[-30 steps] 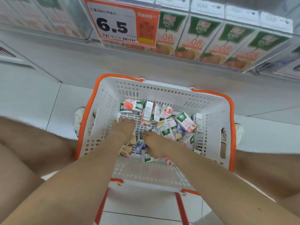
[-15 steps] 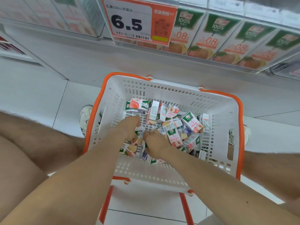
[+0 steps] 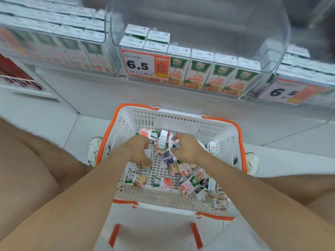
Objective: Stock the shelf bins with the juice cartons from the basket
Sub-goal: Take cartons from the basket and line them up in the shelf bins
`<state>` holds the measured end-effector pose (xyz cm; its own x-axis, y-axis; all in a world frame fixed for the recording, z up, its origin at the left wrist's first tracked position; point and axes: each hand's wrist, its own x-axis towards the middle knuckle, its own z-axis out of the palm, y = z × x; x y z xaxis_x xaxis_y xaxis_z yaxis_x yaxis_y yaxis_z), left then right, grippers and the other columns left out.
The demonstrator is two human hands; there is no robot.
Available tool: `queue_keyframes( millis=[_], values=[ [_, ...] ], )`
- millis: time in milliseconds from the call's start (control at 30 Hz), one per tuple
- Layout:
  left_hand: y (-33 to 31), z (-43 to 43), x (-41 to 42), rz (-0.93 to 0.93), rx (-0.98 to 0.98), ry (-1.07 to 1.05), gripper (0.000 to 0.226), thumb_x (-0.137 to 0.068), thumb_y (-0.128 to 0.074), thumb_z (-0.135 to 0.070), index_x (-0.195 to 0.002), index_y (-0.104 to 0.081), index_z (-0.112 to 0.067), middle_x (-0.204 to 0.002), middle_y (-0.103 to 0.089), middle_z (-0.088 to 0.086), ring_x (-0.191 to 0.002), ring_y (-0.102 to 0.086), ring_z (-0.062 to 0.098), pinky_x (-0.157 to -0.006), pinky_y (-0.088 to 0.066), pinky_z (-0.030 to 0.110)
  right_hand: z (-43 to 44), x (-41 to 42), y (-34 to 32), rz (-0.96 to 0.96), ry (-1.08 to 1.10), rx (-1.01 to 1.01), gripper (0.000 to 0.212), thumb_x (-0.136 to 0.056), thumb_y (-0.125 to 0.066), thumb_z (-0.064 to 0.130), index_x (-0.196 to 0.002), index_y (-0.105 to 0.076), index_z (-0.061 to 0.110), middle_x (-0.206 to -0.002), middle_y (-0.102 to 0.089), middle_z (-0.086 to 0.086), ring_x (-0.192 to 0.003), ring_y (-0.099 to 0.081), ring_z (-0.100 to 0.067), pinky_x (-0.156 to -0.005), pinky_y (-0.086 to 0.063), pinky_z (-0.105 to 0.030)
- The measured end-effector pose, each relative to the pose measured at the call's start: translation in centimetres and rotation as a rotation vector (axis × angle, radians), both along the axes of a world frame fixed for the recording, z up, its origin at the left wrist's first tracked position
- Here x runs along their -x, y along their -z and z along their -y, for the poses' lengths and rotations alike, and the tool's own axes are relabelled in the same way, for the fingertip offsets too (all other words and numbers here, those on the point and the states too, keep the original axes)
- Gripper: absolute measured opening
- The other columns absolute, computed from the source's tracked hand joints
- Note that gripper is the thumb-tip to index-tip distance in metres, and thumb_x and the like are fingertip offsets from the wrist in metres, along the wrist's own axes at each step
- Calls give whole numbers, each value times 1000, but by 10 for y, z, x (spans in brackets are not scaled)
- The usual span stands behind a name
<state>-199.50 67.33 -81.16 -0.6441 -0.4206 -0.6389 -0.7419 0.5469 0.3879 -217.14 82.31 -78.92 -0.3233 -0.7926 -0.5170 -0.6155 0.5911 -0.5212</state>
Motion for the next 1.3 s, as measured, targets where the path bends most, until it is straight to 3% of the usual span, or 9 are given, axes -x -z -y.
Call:
queue_keyframes(
  millis=[67, 200, 367, 500, 633, 733, 900, 1100, 1300],
  values=[
    [-27, -1, 8, -111, -20, -51, 61, -63, -99, -43, -91, -48, -23, -93, -53, -2, -77, -47, 16, -63, -38, 31, 0, 9, -27, 11, -22, 42, 39, -97, -58, 14, -136, -60, 23, -99, -72, -12, -94, -72, -34, -70, -55, -34],
    [-95, -2, 25, -248, -130, -99, 52, -77, -91, -46, -103, -52, -23, -106, -58, 1, -84, -57, 18, -74, -52, 38, -1, 22, -91, -34, -69, 144, 23, -104, -53, 15, -114, -74, 15, -75, -55, 18, -59, -54, -1, -56, -39, -19],
    [-181, -6, 32, -366, -231, -73, 35, -91, -79, -48, -120, -63, -39, -122, -62, 7, -98, -75, 27, -89, -63, 44, -10, 39, -171, -11, -86, 242, 20, -82, -85, 52, -86, -82, 33, -71, -66, 0, -63, -55, -7, -59, -40, -25],
    [-224, -11, 35, -510, -217, -56, 8, -101, -69, -34, -106, -69, -29, -111, -67, -2, -82, -72, 19, -77, -63, 42, -25, 55, -225, -26, -103, 204, 39, -67, -94, 24, -102, -78, 33, -66, -52, 9, -50, -49, -2, -55, -37, -23],
    [-264, -17, 52, -634, -19, -41, 24, -95, -74, -48, -93, -71, -24, -93, -71, 2, -77, -73, 26, -62, -60, 44, -32, 67, -263, -136, -69, 309, 25, -72, -92, 37, -89, -77, 25, -68, -73, 3, -56, -67, -14, -56, -52, -32],
    [-289, -23, 71, -709, 165, -22, 39, -86, -79, -57, -84, -69, -20, -80, -69, 2, -57, -70, 21, -50, -59, 41, -36, 80, -283, -281, -13, 398, 53, -84, -74, 69, -75, -74, 17, -56, -70, -3, -49, -68, -16, -54, -50, -29],
    [-302, -21, 91, -697, 166, 18, 41, -74, -89, -53, -89, -71, -19, -80, -75, 4, -55, -73, 23, -57, -62, 47, -39, 97, -289, -338, 12, 494, 52, -88, -73, 65, -70, -74, 17, -59, -65, -3, -53, -56, -15, -55, -41, -35],
    [-293, -19, 106, -866, -48, -65, 22, -89, -84, -24, -106, -71, -18, -103, -77, 0, -78, -79, 27, -66, -66, 46, -46, 108, -309, -371, 151, 581, 23, -93, -73, 52, -99, -78, 31, -63, -65, 26, -64, -61, 5, -52, -37, -10],
    [-295, -33, 144, -1020, -27, -21, 21, -92, -81, -21, -110, -71, -26, -105, -78, -8, -86, -78, 25, -76, -64, 53, -69, 149, -322, -537, 397, 691, 21, -100, -67, 33, -117, -69, 22, -103, -67, 6, -101, -62, -21, -81, -41, -29]
  ],
)
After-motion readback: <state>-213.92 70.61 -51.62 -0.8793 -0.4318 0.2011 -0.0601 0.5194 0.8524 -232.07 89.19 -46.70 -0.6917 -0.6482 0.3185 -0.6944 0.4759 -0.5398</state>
